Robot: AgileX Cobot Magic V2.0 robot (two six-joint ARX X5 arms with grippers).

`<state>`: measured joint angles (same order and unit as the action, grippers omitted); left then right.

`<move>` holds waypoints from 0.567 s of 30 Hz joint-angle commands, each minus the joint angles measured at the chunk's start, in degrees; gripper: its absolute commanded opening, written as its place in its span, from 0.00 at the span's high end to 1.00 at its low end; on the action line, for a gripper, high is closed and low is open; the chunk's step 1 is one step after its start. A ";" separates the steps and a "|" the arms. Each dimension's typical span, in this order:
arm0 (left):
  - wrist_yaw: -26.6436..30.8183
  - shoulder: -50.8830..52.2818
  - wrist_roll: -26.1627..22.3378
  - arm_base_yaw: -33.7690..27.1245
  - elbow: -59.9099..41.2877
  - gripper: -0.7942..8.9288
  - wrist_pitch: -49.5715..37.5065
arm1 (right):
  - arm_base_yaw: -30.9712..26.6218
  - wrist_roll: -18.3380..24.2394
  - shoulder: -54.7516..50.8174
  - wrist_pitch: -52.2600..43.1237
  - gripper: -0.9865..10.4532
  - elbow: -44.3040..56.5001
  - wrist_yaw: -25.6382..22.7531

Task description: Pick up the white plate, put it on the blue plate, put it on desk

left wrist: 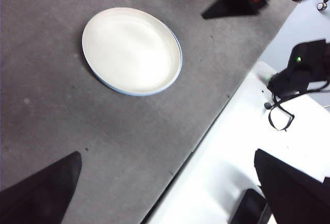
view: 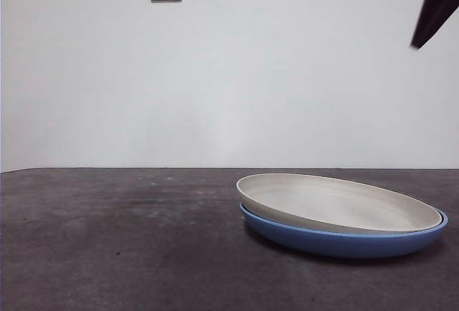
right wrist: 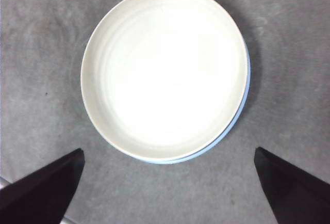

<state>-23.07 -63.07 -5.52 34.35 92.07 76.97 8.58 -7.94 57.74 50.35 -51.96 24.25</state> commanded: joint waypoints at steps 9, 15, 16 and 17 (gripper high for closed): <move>-0.26 13.90 0.70 0.26 -10.12 0.27 -2.91 | 0.17 1.14 18.49 -7.26 0.44 -0.46 1.27; 2.73 19.76 3.52 0.00 -14.34 0.27 -3.96 | 0.04 1.11 25.94 -14.03 0.44 -0.46 1.18; 3.28 20.52 3.87 0.00 -15.02 0.27 -4.33 | -0.04 1.09 26.77 -15.06 0.44 -0.46 1.16; 3.67 21.24 4.37 0.00 -15.69 0.27 -4.74 | -0.11 1.03 27.47 -15.98 0.44 -0.46 1.14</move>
<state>-19.59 -41.56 -2.37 34.13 75.90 72.99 8.51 -7.53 84.23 35.03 -51.96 25.32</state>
